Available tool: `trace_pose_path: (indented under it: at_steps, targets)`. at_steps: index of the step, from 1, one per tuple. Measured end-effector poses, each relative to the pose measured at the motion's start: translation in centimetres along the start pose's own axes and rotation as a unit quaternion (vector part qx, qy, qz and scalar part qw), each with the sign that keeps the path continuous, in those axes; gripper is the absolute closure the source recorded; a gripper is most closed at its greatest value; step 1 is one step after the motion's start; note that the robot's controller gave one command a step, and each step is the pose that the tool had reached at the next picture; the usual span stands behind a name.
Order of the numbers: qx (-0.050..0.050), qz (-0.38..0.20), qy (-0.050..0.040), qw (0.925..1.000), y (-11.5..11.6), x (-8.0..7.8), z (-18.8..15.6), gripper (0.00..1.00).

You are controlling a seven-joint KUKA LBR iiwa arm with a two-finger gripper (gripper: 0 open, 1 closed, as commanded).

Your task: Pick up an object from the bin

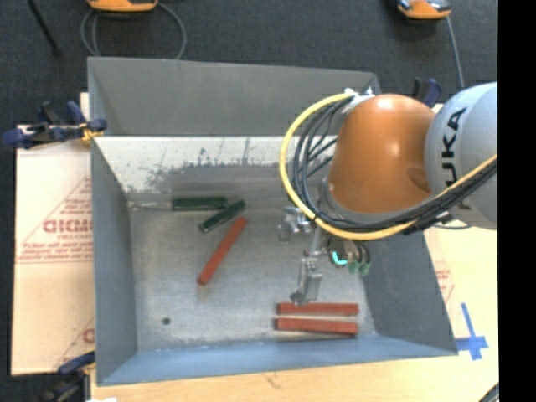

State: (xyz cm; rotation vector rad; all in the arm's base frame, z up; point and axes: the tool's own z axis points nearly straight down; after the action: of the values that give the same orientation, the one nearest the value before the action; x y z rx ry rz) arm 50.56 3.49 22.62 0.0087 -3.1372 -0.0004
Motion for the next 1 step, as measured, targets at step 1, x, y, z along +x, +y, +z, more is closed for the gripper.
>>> trace_pose_path:
  at_steps: [1]
  targets:
    - [0.001,-0.028,-0.0043,0.9996,-8.46,2.31,15.91,0.0]
